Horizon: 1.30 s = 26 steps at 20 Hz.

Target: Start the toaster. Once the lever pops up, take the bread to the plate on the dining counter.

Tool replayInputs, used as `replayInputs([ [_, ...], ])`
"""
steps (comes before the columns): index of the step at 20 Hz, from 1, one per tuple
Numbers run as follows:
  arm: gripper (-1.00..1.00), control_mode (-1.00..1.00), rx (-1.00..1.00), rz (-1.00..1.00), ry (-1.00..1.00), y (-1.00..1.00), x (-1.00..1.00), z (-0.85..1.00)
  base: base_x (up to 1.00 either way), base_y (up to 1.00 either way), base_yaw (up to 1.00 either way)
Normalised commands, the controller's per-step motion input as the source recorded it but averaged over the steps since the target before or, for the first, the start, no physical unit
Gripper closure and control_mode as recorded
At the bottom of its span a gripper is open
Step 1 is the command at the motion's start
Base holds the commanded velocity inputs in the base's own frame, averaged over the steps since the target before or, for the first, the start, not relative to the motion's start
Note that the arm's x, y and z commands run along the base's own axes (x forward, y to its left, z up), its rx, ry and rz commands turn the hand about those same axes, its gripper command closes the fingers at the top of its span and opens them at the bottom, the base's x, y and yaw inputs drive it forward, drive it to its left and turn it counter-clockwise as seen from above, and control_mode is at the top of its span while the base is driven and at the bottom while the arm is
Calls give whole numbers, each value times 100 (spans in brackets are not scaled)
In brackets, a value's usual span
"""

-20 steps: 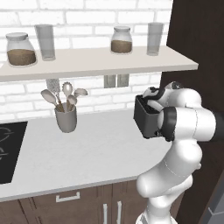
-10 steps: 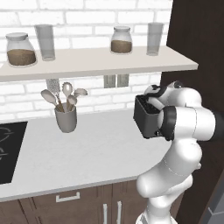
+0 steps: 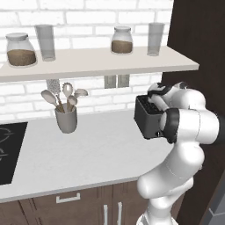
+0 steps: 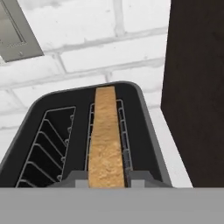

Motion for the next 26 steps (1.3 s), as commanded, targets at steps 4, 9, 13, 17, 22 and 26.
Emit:
replayInputs([
  [4,100,-100,0,0,-15,0,-50,21,0,0,0],
  [9,100,-100,-5,0,-13,2,-35,30,0,0,0],
  [13,100,-100,-12,0,-5,1,-11,74,0,0,0],
  [17,100,-100,-12,2,-1,9,-35,77,0,0,0],
  [22,100,-100,-9,3,0,31,-59,46,0,0,0],
  [26,100,-100,-3,5,0,27,-51,69,0,0,0],
])
